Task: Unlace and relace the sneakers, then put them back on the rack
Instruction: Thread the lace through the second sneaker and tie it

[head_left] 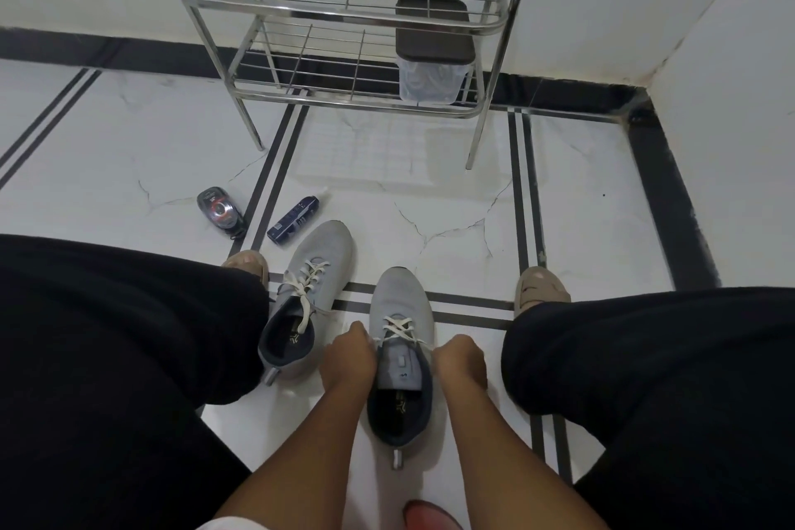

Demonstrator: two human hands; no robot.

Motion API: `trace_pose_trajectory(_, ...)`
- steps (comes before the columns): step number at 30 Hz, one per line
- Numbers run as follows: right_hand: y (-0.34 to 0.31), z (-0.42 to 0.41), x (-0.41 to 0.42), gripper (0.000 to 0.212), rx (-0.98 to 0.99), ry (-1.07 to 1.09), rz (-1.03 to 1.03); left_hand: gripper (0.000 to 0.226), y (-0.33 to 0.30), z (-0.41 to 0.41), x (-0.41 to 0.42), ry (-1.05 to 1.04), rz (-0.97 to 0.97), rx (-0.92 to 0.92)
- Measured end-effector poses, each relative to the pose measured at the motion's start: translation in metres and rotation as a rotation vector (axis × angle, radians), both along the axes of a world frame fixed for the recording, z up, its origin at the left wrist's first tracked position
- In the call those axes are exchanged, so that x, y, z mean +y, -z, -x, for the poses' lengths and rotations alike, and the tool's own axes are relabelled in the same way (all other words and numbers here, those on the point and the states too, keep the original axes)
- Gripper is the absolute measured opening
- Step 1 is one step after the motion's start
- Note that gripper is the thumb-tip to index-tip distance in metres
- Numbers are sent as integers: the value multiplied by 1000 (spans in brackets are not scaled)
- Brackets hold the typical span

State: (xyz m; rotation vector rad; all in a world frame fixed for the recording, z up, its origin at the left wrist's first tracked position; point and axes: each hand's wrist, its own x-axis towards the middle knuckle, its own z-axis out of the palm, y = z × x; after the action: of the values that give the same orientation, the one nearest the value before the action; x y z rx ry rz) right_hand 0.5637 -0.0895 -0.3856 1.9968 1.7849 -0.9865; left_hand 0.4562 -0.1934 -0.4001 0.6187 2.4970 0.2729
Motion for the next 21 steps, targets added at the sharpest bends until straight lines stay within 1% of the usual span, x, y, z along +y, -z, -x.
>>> trace_pose_trajectory(4,3,7,-6,35,101,-249,-18,19,-1,-1,0,78,-33,-16)
trace_pose_trajectory(6,1,11,-6,31,80,-340,-28,18,-3,0,-1,97,-26,5)
trace_pose_trajectory(7,0,12,-6,28,48,-346,-37,18,-3,0,-1,84,-21,10)
trace_pose_trajectory(10,-4,11,-4,27,-13,-268,-64,18,-3,1,-1,3,-22,-11)
trace_pose_trajectory(12,-3,10,-5,28,-6,-215,-54,20,-3,0,-1,-6,-23,-10)
trace_pose_trajectory(14,-6,12,-8,28,59,-114,-48,20,-4,-1,0,-26,-41,-15)
trace_pose_trajectory(15,-11,14,-9,32,103,-40,-52,23,-6,-3,-1,-46,-57,-24)
trace_pose_trajectory(17,-23,22,-3,40,217,148,-88,38,-10,-8,0,-82,-71,-35)
trace_pose_trajectory(19,-39,34,12,37,314,292,-116,48,-14,-13,3,-88,-55,-61)
trace_pose_trajectory(21,-50,44,29,35,394,236,-146,47,-16,-19,5,-6,-14,-84)
